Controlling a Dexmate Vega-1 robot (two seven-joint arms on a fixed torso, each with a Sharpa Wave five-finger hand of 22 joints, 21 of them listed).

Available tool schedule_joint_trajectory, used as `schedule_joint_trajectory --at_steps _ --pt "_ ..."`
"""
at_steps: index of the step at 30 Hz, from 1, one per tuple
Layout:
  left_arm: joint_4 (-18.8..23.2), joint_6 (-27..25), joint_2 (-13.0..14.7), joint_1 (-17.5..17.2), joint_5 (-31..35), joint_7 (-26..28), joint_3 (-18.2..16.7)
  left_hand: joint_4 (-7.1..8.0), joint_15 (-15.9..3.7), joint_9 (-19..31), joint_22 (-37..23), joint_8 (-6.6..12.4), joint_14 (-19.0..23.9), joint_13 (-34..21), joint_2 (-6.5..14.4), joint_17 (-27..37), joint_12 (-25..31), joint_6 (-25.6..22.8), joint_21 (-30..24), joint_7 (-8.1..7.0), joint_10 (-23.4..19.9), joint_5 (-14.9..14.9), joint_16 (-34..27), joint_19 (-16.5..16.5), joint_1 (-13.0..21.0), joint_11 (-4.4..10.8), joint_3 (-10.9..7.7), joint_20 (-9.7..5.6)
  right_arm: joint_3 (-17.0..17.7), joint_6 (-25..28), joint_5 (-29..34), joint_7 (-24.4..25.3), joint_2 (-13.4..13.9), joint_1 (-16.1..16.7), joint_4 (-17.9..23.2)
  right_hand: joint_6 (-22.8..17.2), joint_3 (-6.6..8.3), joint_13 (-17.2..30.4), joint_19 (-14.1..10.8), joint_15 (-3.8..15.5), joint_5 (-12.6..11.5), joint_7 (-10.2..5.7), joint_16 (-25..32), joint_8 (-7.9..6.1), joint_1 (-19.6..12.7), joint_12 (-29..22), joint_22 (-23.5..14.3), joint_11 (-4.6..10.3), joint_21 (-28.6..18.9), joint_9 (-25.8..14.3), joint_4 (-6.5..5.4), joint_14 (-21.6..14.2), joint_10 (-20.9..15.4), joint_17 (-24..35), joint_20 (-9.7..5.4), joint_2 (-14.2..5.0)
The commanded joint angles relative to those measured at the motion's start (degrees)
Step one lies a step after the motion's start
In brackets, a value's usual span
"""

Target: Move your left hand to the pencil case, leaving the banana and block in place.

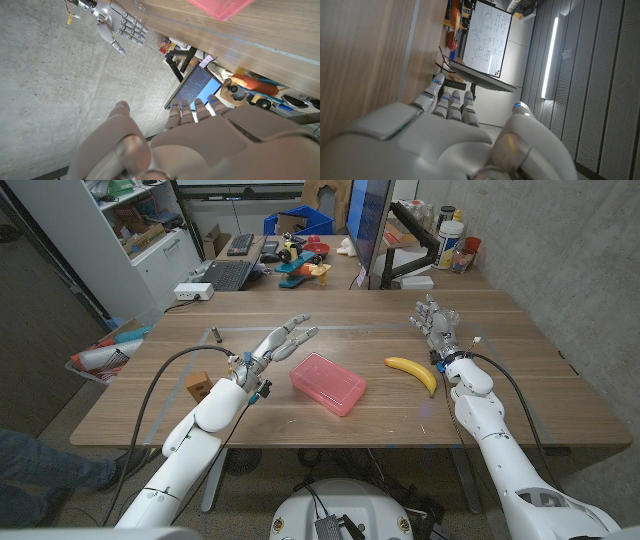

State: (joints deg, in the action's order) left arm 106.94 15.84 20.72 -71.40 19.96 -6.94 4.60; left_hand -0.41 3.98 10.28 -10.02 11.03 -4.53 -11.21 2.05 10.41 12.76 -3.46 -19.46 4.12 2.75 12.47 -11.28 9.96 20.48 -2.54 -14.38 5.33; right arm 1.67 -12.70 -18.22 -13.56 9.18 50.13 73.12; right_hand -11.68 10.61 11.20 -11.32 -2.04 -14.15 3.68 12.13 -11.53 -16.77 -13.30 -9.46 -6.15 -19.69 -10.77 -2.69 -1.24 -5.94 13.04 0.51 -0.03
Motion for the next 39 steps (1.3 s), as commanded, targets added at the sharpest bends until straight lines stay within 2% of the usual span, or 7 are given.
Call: schedule_joint_trajectory --at_steps 1,39 --pt "0.9 0.0 0.9 -0.9 3.2 1.3 0.5 -0.4 0.09 0.1 -0.1 0.42 0.2 -0.2 -0.2 0.0 0.4 -0.6 0.1 0.04 -0.4 -0.1 -0.1 0.7 0.7 -0.04 -0.06 0.3 0.0 -0.2 -0.2 -0.1 0.2 -0.1 0.2 -0.5 -0.03 0.1 -0.6 -0.17 -0.2 0.0 0.5 -0.03 -0.2 0.1 -0.2 -0.11 0.2 -0.1 0.18 -0.5 -0.4 0.1 -0.03 -0.16" --pt "1.3 -2.5 3.5 0.2 11.8 4.3 4.5 -1.07 0.0 0.1 -0.1 0.26 0.6 -0.2 0.0 0.0 0.3 -0.9 0.9 -0.28 -0.9 -0.2 0.0 0.2 1.3 -0.09 -0.22 0.43 0.3 -0.1 -0.8 -0.5 0.7 0.3 0.6 -0.6 -0.13 0.1 -1.3 0.03 -0.2 0.0 0.4 0.07 -0.1 0.5 -0.2 0.05 1.0 -0.1 0.38 -0.7 -0.4 0.0 -0.09 -0.36"
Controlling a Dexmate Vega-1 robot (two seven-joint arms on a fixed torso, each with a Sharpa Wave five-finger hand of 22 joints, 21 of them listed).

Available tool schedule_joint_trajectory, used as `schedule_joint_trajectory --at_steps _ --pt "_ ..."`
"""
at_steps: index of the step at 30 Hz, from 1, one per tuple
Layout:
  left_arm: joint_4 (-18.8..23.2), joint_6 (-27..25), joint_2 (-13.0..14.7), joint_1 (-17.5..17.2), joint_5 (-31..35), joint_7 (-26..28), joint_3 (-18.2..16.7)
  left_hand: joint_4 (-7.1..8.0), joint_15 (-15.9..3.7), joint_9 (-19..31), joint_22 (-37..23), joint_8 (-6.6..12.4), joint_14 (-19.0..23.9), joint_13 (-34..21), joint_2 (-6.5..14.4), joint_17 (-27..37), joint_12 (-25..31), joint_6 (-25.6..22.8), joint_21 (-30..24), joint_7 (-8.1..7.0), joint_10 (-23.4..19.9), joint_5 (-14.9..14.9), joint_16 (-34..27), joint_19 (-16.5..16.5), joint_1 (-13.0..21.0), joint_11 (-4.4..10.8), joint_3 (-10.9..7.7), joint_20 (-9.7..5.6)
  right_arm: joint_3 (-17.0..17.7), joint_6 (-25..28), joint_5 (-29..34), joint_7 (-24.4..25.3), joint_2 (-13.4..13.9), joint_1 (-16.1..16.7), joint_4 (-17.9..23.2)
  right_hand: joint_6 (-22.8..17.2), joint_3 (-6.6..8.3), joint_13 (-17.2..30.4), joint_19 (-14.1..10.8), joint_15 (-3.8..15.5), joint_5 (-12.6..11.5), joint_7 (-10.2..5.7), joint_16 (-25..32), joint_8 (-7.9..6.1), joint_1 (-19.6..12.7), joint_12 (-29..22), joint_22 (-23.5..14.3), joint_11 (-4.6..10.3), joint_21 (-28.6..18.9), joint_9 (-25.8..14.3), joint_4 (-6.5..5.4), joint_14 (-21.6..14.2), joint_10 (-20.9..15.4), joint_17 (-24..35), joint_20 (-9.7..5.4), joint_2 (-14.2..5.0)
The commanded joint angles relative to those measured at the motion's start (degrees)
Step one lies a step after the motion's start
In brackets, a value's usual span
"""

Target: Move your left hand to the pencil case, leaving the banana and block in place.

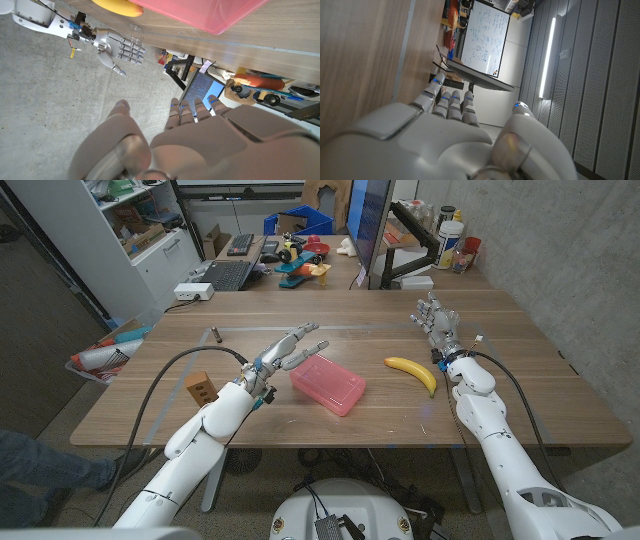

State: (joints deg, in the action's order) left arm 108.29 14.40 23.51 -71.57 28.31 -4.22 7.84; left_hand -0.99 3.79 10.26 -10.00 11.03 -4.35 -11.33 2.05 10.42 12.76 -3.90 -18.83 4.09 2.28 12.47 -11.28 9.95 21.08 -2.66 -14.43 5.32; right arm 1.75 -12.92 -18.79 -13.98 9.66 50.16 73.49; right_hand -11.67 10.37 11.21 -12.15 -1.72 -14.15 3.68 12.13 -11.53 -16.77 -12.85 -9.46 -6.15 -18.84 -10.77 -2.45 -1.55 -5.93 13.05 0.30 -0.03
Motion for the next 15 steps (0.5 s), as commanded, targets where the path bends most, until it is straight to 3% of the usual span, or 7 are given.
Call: schedule_joint_trajectory --at_steps 1,15 --pt "0.0 -1.1 0.8 0.4 3.8 1.7 1.4 -0.52 0.22 0.1 -0.1 0.27 0.5 -0.1 0.0 0.0 0.3 -0.5 0.3 -0.26 -0.4 -0.2 0.0 0.2 0.7 0.13 -0.18 0.45 0.2 0.0 -0.2 -0.1 0.2 0.3 0.2 -0.6 0.11 0.1 -0.5 -0.32 -0.2 0.0 0.4 0.07 -0.1 0.0 -0.2 0.09 0.2 -0.1 0.14 -0.4 -0.4 -0.1 0.12 -0.36" --pt "0.9 -2.6 1.9 0.1 7.8 3.6 2.9 -0.73 0.16 0.1 -0.1 0.26 0.5 -0.1 0.1 0.0 0.3 -0.8 0.6 -0.34 -0.6 -0.2 0.1 0.0 0.9 0.21 -0.2 0.66 0.2 -0.1 -0.3 -0.5 0.3 0.0 -0.3 -0.6 0.06 0.2 -0.7 -0.38 -0.2 0.01 0.4 0.1 -0.1 0.1 -0.2 -0.01 0.5 -0.1 0.2 -0.4 -0.5 -0.1 0.16 -0.4"
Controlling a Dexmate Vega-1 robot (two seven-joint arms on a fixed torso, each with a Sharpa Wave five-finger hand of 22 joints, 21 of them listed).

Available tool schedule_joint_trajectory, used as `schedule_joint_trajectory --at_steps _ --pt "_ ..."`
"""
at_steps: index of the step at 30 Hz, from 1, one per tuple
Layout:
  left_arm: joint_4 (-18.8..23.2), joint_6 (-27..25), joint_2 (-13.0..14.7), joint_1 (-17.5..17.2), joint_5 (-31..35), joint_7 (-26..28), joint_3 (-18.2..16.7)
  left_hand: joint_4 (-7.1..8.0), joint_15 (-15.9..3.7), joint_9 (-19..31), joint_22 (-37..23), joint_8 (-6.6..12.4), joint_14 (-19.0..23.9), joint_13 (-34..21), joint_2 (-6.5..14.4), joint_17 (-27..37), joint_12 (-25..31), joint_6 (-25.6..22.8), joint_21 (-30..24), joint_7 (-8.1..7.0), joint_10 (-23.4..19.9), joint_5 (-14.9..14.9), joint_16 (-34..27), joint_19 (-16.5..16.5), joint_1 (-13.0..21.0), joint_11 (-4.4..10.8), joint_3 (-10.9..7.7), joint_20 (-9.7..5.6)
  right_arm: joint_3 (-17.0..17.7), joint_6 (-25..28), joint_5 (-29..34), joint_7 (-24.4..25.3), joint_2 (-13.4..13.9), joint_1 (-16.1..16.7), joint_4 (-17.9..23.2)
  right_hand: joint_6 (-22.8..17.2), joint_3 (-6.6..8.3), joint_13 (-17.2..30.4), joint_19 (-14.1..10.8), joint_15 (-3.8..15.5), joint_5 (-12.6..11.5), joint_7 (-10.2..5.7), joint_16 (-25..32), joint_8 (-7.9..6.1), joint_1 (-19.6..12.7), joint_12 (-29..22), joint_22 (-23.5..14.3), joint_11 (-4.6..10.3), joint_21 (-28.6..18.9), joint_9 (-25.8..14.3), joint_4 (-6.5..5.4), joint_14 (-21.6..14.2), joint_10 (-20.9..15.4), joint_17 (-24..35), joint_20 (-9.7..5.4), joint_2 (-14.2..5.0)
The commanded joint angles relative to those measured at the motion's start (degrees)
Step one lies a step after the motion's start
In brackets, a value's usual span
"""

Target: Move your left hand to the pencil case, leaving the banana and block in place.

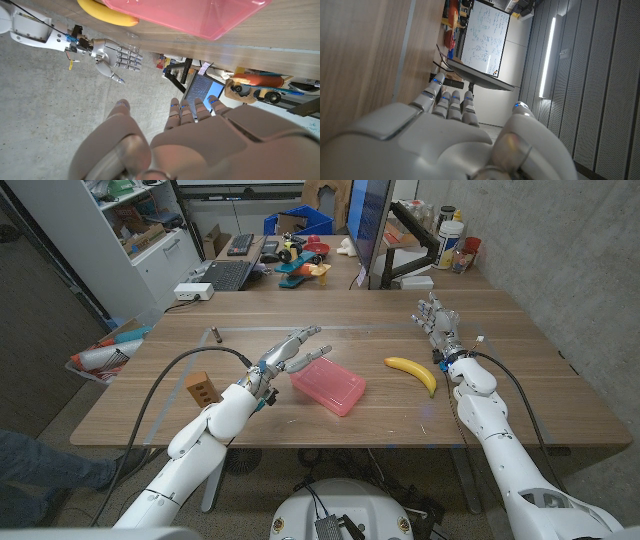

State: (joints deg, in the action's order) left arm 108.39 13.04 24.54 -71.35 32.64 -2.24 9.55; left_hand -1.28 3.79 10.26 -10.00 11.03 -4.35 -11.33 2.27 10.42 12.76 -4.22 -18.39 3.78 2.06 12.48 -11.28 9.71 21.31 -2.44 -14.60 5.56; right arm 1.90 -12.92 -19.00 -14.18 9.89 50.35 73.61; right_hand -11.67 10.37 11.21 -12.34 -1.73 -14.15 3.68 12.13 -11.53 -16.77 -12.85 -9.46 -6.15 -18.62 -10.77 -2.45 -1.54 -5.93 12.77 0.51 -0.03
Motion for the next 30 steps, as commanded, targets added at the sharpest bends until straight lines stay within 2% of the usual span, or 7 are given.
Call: schedule_joint_trajectory --at_steps 1,30 --pt "0.8 -1.4 1.0 -0.1 3.6 1.6 1.3 -0.46 0.14 0.1 -0.1 0.26 0.5 -0.1 -0.1 0.0 0.3 -0.5 0.2 -0.03 -0.4 -0.2 0.1 0.2 0.6 -0.13 -0.03 0.42 0.1 -0.1 -0.2 -0.4 0.1 -0.2 -0.5 -0.6 0.05 0.2 -0.5 -0.35 -0.2 -0.01 0.4 0.11 -0.1 0.1 -0.2 -0.02 0.3 -0.1 0.21 -0.4 -0.6 0.2 -0.03 -0.4" --pt "2.7 -4.8 4.3 0.1 11.3 2.6 4.7 -0.96 0.13 0.2 -0.2 0.45 1.1 -0.2 0.0 0.0 0.9 -1.7 0.9 -0.43 -2.4 -0.2 0.0 -0.3 0.9 0.2 -0.05 0.63 -0.1 0.0 -0.1 -0.8 -0.1 -0.1 -0.5 -0.7 -0.08 0.2 -0.8 -0.38 -0.2 -0.01 0.3 0.14 0.0 0.3 -0.2 -0.11 1.0 -0.1 0.31 -0.6 -0.7 0.1 -0.01 -0.47"
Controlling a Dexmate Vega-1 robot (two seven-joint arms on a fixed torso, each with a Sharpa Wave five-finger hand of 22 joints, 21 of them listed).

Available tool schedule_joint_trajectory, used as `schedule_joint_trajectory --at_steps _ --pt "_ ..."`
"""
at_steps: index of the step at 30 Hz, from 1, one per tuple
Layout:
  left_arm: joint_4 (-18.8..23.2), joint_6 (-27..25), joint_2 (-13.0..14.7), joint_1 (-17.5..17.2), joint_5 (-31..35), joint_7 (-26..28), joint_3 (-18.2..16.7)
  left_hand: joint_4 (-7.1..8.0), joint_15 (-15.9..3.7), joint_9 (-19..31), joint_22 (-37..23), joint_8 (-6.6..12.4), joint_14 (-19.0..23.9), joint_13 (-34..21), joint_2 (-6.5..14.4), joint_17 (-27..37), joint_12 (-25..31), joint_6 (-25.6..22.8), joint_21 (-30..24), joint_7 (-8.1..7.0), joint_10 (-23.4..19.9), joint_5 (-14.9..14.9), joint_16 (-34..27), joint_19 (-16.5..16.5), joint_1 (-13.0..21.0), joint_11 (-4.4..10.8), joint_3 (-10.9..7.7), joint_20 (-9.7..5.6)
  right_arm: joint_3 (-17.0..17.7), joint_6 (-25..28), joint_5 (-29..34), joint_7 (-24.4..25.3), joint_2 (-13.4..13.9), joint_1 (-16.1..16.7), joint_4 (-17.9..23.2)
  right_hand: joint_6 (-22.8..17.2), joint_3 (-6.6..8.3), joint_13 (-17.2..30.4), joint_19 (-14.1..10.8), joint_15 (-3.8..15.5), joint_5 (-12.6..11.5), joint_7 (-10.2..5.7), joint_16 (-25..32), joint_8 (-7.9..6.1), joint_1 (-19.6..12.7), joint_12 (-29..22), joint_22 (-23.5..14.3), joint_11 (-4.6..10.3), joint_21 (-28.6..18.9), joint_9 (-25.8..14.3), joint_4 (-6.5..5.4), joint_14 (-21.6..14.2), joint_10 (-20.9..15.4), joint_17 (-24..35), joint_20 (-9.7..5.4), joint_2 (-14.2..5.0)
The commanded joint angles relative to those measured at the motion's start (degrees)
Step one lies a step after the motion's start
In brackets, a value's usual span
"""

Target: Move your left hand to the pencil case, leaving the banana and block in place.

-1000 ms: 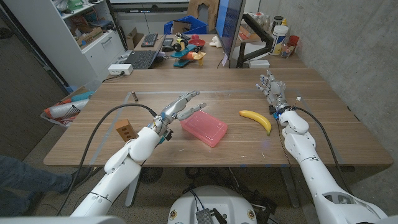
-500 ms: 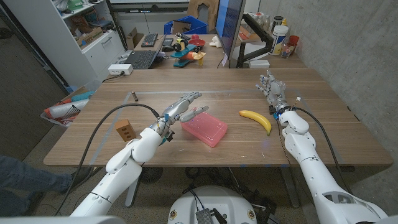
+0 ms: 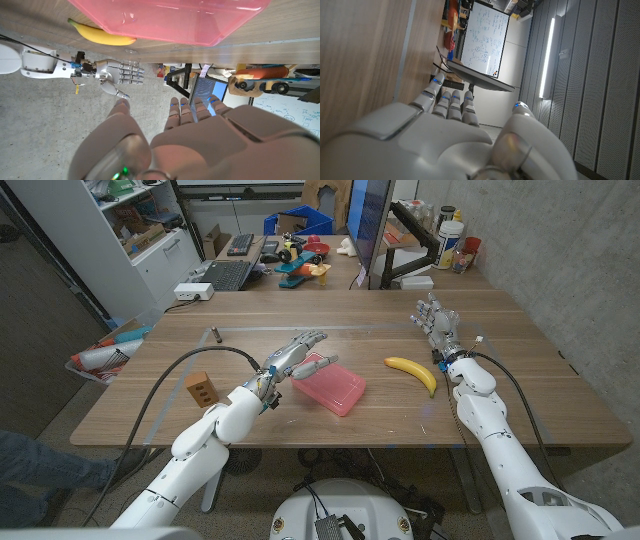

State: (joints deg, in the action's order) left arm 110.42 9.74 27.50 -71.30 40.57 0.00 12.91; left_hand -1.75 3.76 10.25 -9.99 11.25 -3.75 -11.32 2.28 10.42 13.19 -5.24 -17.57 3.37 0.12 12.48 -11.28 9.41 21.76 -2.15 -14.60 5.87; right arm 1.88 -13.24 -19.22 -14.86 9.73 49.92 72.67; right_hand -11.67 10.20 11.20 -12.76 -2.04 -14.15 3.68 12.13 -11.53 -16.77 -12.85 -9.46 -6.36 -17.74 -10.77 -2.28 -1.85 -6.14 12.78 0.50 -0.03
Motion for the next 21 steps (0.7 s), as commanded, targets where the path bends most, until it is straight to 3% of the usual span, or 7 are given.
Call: schedule_joint_trajectory --at_steps 1,21 --pt "0.7 -1.7 1.4 0.1 3.7 0.4 1.5 -0.5 0.14 0.2 -0.2 0.23 0.5 -0.2 0.0 0.0 0.5 -0.7 0.1 -0.02 -0.5 -0.2 0.0 0.0 0.4 -0.08 -0.05 0.32 -0.1 0.3 0.1 -0.1 0.1 0.3 0.5 -0.7 0.08 0.2 -0.4 -0.09 -0.2 -0.05 0.3 0.14 0.0 0.3 -0.2 0.1 0.1 -0.1 0.14 -0.3 -0.5 0.1 0.02 -0.47" --pt "0.5 -3.5 3.0 1.7 5.7 -2.3 4.1 -0.94 -0.28 0.2 -0.2 0.62 3.3 -0.3 0.1 0.1 1.3 -2.8 0.5 -0.59 -3.4 -0.2 -0.7 -1.7 0.5 0.69 0.04 0.74 0.0 0.5 0.2 -0.1 0.2 0.1 0.0 -0.7 0.0 0.2 -0.6 -0.13 -0.2 -0.11 0.3 0.15 0.1 0.4 -0.2 0.12 0.5 -0.1 0.21 -0.4 -0.6 0.0 0.06 -0.49"
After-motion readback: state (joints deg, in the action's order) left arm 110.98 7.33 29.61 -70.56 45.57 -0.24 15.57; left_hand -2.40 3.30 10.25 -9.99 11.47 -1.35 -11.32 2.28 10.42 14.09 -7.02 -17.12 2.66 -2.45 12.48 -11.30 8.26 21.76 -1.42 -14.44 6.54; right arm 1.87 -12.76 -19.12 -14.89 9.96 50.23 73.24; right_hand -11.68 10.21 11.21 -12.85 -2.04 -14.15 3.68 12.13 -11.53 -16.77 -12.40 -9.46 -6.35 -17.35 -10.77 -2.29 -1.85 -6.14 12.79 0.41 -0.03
